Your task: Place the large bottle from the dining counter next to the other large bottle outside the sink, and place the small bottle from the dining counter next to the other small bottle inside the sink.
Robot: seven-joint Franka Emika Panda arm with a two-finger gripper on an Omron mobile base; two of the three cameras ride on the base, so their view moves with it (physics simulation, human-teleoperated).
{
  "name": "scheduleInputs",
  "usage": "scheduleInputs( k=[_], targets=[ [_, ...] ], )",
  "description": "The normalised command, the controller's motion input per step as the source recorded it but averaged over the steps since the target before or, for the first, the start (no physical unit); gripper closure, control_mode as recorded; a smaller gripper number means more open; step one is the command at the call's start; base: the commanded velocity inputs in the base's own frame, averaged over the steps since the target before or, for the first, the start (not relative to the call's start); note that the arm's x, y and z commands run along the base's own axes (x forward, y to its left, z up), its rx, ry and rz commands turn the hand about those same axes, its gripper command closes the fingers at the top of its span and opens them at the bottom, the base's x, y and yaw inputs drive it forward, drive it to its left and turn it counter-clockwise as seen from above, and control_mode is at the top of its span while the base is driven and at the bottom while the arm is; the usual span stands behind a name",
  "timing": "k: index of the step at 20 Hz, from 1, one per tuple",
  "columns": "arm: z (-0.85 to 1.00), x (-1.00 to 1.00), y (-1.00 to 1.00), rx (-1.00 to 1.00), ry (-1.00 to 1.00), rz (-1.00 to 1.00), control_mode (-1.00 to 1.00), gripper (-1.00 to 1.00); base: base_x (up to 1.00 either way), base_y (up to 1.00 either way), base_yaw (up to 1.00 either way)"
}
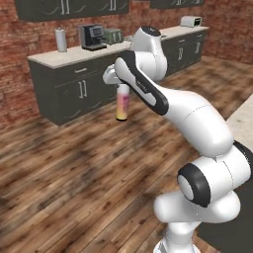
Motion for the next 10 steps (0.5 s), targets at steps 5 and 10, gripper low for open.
scheduleInputs(
  k=[5, 10],
  targets=[
    [0.00, 0.00, 0.00, 0.00, 0.00, 0.00, 1.00, 1.00, 0.39, 0.49, -0.17],
    [0.00, 0.00, 0.00, 0.00, 0.00, 0.00, 1.00, 1.00, 0.73, 0.67, -0.12]
  ],
)
